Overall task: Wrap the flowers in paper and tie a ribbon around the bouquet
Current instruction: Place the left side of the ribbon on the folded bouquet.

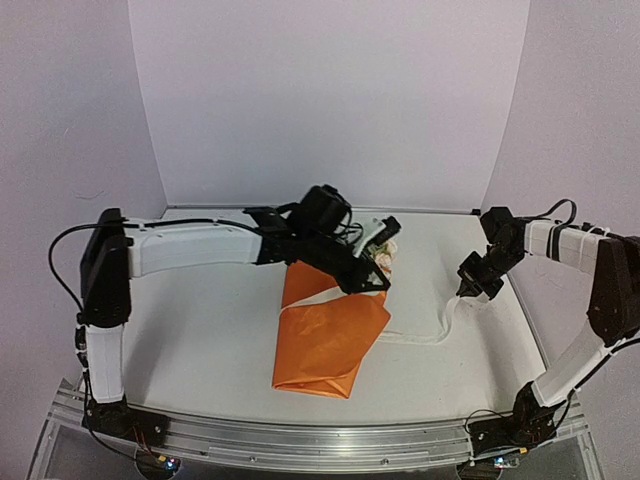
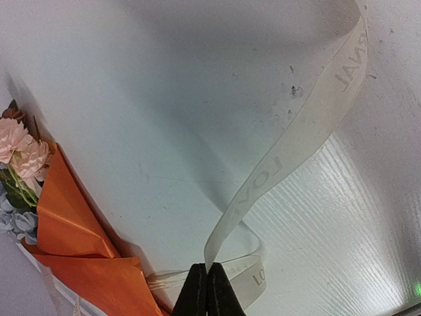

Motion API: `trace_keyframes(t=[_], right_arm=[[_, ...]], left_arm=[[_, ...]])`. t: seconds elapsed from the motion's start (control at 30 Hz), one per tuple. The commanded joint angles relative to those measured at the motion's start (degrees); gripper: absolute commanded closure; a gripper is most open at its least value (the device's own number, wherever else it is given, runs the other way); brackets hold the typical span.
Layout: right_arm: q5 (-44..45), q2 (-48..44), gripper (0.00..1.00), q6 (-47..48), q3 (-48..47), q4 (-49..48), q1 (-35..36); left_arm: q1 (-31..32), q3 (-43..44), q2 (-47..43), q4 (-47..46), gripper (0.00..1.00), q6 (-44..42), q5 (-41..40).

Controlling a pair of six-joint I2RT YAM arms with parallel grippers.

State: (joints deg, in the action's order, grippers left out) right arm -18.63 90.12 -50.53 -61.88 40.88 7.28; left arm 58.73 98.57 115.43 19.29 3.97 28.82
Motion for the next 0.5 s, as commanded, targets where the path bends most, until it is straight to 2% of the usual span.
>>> trace_keyframes(t=[0.0, 0.17, 0.37, 0.47], right_arm=[[-1.8, 2.3, 1.0, 1.5, -3.7, 1.3, 1.4], [-2.8, 4.6, 1.0, 1.9, -6.0, 1.8, 2.5], [-4.4, 7.7, 1.0, 2.0, -9.5, 2.5, 3.0], [-5.0, 9.2, 1.0, 2.3, -11.4, 3.5, 3.3]], left_arm=[[2.8, 9.9, 10.1, 11.8, 0.97, -8.5, -2.4], [4.5, 12.7, 14.4, 8.9, 0.97, -10.2, -5.3], [7.8, 11.3, 14.9, 2.5, 0.98, -15.9, -7.7], [8.7, 11.4, 16.2, -0.1, 0.84, -16.0, -8.9]])
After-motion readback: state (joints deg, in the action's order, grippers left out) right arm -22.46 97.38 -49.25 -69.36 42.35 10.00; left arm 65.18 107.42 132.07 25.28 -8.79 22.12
